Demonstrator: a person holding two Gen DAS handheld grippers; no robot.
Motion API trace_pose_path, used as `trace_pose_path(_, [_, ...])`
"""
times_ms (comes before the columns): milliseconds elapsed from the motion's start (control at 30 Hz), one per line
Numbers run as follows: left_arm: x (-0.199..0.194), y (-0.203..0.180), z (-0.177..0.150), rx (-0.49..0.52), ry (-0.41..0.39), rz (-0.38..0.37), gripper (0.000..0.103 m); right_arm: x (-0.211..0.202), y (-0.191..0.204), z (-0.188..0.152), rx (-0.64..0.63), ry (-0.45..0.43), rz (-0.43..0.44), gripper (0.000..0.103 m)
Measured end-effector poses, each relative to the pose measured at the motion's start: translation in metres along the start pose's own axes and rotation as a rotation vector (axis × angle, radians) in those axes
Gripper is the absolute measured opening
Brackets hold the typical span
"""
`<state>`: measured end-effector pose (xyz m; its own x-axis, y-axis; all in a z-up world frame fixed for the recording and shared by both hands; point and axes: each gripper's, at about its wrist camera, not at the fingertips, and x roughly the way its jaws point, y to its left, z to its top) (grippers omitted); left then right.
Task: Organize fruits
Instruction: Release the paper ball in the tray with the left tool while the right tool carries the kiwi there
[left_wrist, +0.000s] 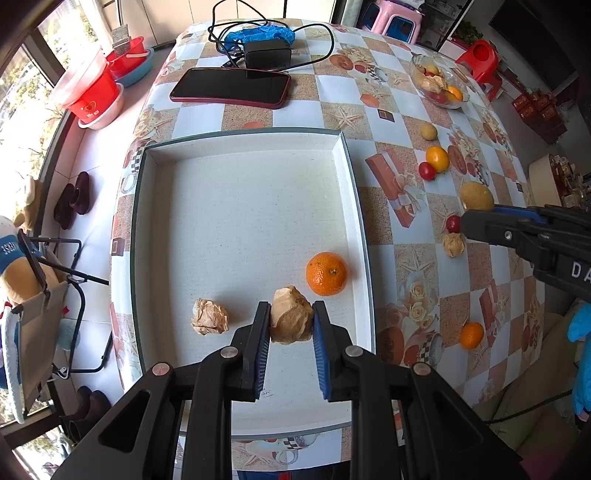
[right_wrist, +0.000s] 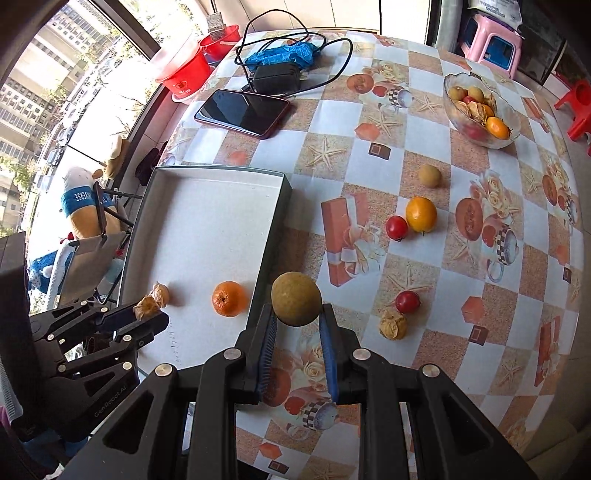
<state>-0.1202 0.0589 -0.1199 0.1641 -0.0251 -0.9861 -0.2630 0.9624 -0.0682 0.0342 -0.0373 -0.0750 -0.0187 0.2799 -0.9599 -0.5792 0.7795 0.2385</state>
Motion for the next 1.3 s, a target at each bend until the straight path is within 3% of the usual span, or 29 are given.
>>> trace_pose_path(600, [0.018, 0.015, 0.019, 0.017, 0.016, 0.01, 0.024, 0.042, 0.044, 0.025, -0.081, 0.067, 0.013, 0.025])
trace_pose_path(1300, [0.048, 0.01, 0.002, 0.036, 0.103, 0.002, 0.024, 0.086, 0.059, 0.036, -0.103, 0.157, 0.02, 0.025])
